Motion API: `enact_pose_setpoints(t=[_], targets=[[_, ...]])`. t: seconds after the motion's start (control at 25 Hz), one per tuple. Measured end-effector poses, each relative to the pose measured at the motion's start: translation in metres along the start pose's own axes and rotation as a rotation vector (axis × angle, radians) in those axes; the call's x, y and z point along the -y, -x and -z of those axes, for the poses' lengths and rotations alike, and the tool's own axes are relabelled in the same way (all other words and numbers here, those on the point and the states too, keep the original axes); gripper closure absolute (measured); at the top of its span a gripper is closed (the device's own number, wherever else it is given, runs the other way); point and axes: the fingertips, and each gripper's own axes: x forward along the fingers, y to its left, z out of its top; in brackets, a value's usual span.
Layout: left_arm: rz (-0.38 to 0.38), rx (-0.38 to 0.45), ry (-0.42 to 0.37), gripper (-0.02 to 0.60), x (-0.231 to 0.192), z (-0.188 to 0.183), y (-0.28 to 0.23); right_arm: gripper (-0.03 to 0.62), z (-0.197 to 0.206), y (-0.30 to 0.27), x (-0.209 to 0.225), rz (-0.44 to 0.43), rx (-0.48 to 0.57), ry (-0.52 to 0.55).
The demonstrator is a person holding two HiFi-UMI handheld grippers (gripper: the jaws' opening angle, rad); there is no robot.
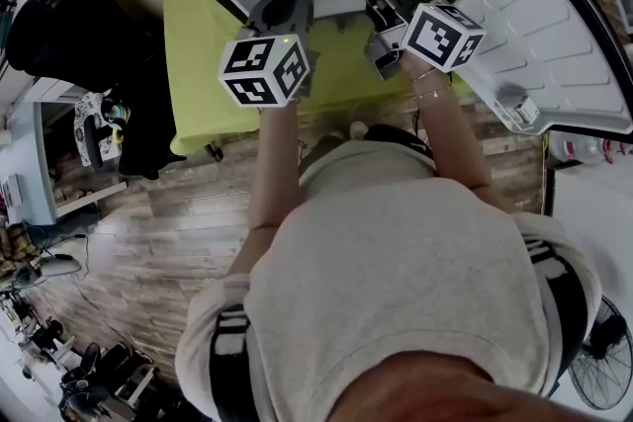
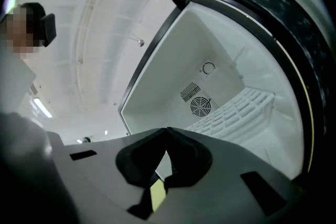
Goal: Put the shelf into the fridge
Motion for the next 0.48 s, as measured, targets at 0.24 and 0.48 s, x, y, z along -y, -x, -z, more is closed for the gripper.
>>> enact_pose_setpoints(t=[0.24, 0.48], targets=[[0.051, -0.043, -0.101, 0.571, 0.014, 0.004, -0.002, 0.585, 0.002, -0.002, -0.016, 0.0, -0.1, 0.307], [0.035, -0.09, -0.203, 0.569, 0.019, 0.011, 0.003, 0.585, 0.014, -0.002, -0.027, 0.026, -0.183, 0.533]])
